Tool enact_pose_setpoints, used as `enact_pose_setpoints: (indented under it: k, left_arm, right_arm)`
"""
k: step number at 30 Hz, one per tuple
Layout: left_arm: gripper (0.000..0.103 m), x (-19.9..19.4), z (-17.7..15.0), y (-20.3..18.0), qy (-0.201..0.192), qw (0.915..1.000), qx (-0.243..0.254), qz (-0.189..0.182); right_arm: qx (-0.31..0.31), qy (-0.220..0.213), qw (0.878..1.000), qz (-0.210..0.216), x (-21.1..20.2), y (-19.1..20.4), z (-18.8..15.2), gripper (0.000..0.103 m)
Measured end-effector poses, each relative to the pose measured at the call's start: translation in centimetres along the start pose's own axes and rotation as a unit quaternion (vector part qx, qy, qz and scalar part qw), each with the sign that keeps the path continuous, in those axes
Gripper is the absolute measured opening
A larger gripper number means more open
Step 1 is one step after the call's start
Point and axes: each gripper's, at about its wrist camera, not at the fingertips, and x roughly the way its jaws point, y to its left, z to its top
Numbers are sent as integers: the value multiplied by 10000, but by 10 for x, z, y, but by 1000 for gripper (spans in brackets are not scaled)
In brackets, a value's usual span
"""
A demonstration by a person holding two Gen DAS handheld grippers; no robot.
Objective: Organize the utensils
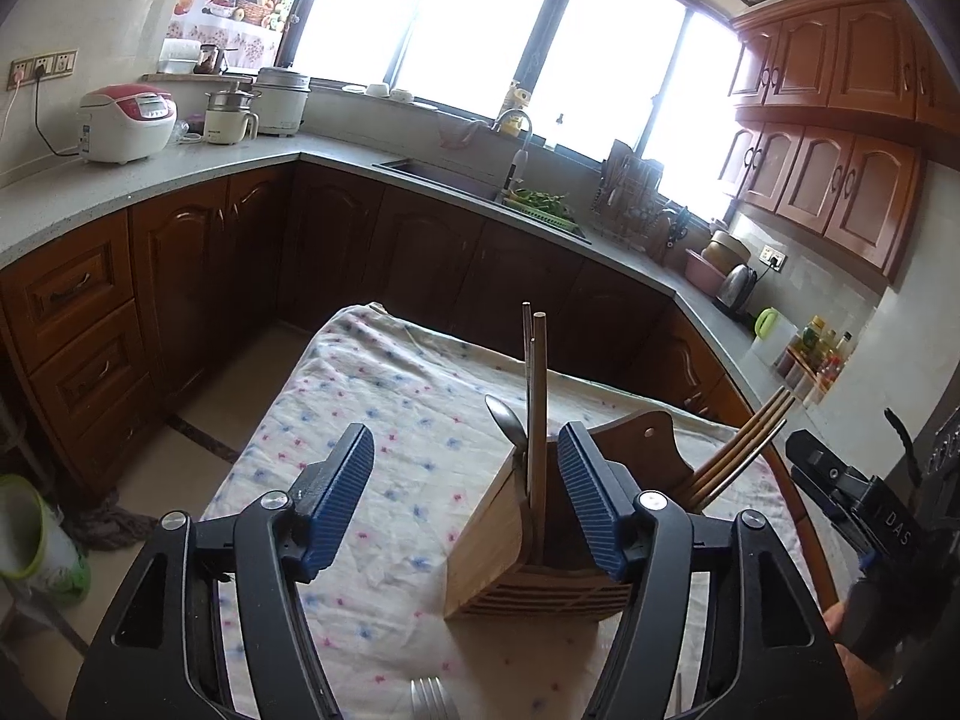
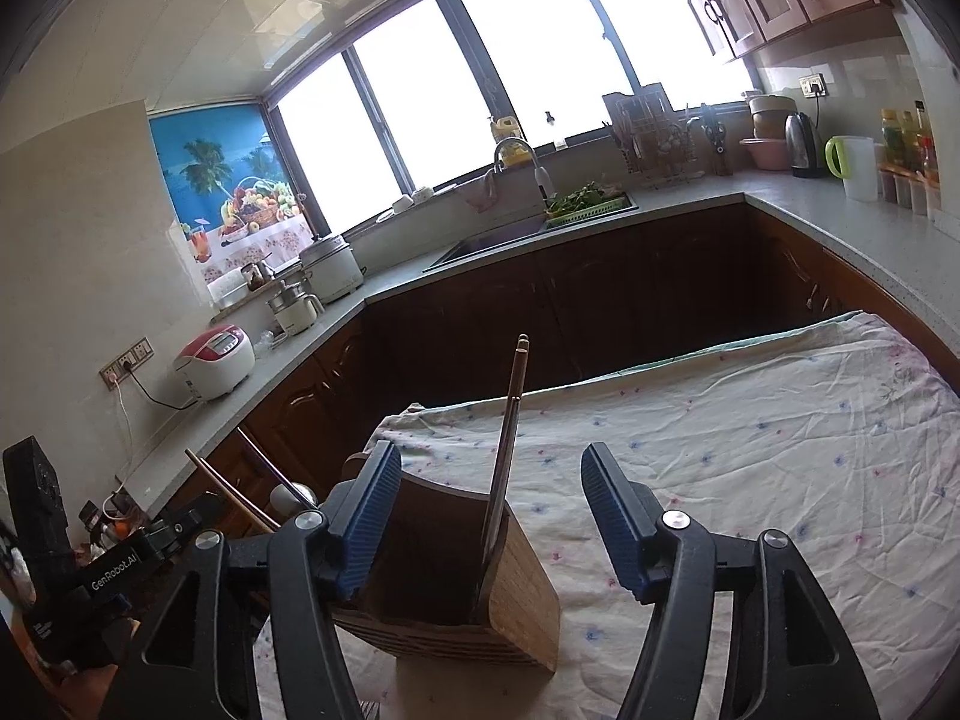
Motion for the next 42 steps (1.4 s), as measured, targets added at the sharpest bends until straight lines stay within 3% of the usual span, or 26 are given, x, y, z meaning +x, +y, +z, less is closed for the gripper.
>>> enact_pose_setpoints:
  k: [1,2,6,12,33,42]
  left_arm:
    - [86,-2,-2,2,9,10000,-35,56]
    - [88,-4,-4,4,4,9999,-86,75]
    - [90,-11,-12,11,103,9998,-192,34]
    - [91,-31,-25,16,91,9997,-224,5]
    - [96,-122,-62,-2,-291,9992,57,-267]
    - [101,-155,-96,-5,-439,9984,358,9]
  right_arm:
    - [-20,-19,10000,7,-3,1,-1,76]
    - [-50,-29,10000,11,-5,2,-2,78]
    - [-173,-36,9998,69,-17,5,-7,89]
    - [-305,-94,9994,161,-38,10,-15,93]
    - [-633,-447,9963,382,-123,30,-48,102]
    - [-848,-589,9943,283,-161,34,-78,103]
